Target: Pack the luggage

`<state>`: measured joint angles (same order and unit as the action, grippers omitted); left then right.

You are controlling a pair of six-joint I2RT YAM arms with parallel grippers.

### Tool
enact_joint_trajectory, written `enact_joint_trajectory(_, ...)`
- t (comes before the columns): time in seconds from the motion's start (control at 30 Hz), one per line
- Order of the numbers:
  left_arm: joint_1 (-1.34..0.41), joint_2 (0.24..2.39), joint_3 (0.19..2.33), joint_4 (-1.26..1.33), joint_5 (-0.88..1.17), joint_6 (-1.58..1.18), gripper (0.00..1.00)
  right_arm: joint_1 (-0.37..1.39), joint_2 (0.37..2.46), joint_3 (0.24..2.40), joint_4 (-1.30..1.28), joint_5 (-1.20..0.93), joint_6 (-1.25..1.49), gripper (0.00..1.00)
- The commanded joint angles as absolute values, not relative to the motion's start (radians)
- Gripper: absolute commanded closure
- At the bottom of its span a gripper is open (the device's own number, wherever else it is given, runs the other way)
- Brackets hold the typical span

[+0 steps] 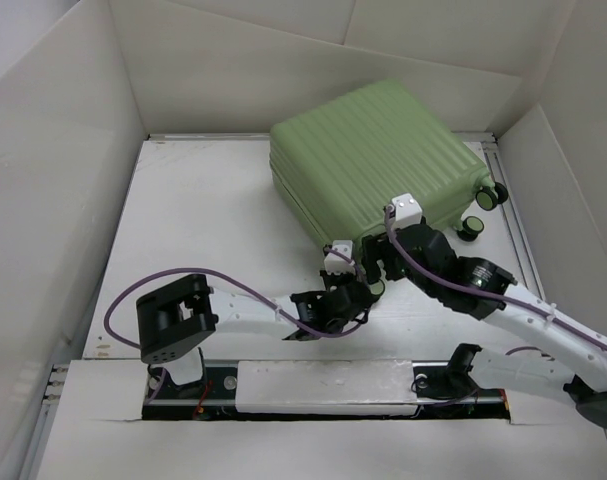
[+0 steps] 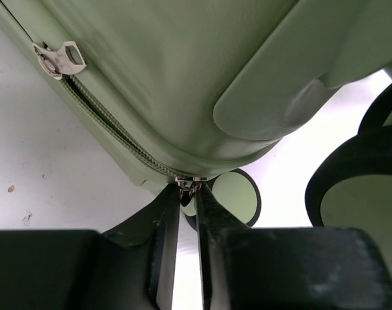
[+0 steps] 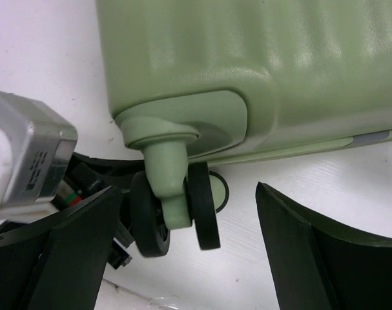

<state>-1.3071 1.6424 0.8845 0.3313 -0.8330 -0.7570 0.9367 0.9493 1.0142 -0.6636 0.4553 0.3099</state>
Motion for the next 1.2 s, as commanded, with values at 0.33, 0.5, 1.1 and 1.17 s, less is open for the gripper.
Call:
enact_joint_trajectory(0.33,-1.238,1.543,0.773,0.430,-0.913,-0.750,1.00,0.799,1.118,0.989,-0.523,0.302,0.215,0.45)
enact_joint_trajectory(0.5,-1.207,1.496,0.726,0.451,-0.914,-0.739,1.00,0.799,1.092,0.967,-0.532,0.302,0.224,0.87)
enact_joint_trajectory(1.1,-0.884,1.314,0.592,0.400,-0.677,-0.683,1.00,0.788,0.980,0.908,-0.597,0.258,0.267,1.00)
enact_joint_trajectory(1.17,-0.793,1.325,0.610,0.400,-0.618,-0.673,1.00,0.788,0.970,0.897,-0.577,0.245,0.267,1.00)
